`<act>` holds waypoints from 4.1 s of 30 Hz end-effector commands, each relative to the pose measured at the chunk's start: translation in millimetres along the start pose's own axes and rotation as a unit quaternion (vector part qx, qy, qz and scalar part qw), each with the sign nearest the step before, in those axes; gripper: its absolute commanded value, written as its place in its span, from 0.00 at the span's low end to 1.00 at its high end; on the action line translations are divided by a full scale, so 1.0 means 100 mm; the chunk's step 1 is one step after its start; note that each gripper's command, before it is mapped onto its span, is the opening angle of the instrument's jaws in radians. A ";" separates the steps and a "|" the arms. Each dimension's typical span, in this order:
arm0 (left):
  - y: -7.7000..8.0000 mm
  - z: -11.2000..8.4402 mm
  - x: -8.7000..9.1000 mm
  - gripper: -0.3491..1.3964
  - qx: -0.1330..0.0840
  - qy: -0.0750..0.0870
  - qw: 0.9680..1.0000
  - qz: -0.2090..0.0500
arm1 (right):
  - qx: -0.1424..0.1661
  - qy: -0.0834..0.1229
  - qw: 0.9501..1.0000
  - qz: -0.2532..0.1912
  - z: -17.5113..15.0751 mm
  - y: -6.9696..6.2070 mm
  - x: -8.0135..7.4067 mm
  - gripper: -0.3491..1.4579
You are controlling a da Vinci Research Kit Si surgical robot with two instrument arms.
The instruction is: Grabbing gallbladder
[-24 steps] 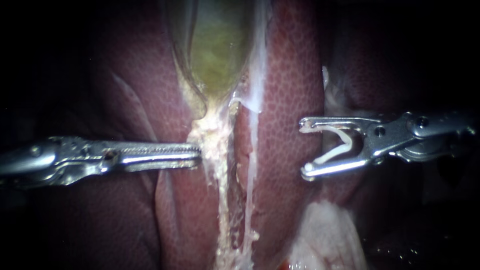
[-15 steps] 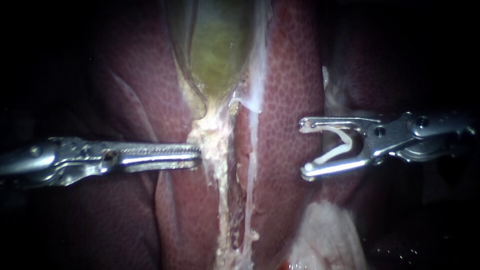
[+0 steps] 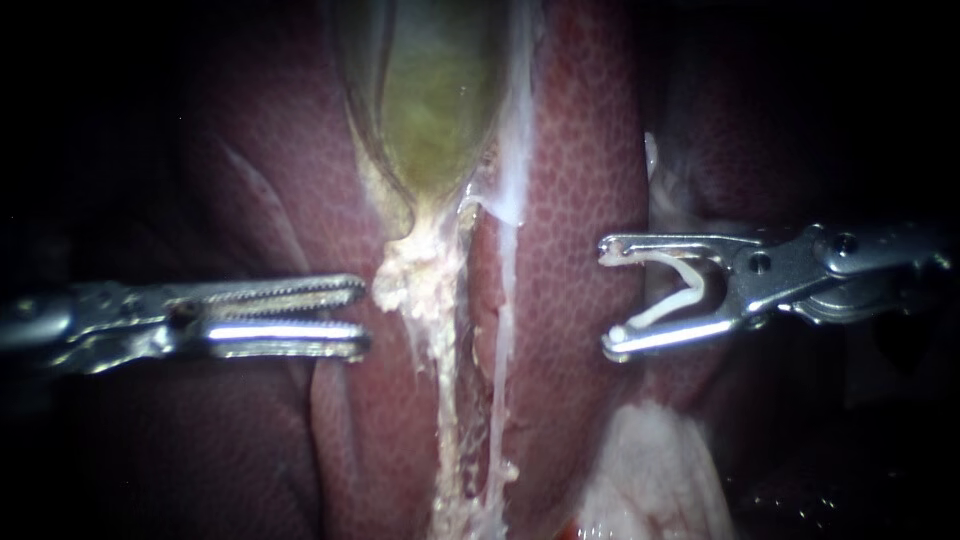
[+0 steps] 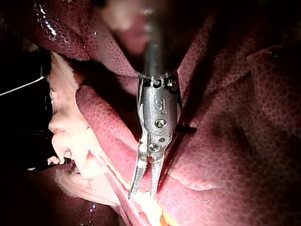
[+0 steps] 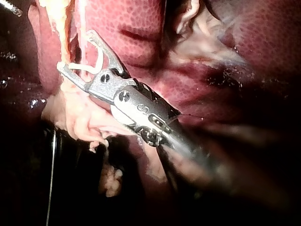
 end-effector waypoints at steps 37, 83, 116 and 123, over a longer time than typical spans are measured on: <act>0.015 0.062 -0.004 0.44 -0.016 -0.009 1.000 -0.001 | 0.001 0.000 1.000 0.000 0.003 0.000 0.001 0.52; 0.026 0.068 0.011 0.00 -0.007 0.020 1.000 0.012 | 0.002 0.000 1.000 0.002 0.006 -0.001 0.000 0.52; 0.034 -0.024 -0.065 0.00 -0.022 -0.001 1.000 -0.013 | 0.002 0.000 1.000 0.002 0.006 -0.001 -0.001 0.52; 0.032 -0.026 -0.068 0.00 -0.024 -0.004 1.000 -0.014 | 0.002 0.000 1.000 0.002 0.006 -0.001 -0.001 0.52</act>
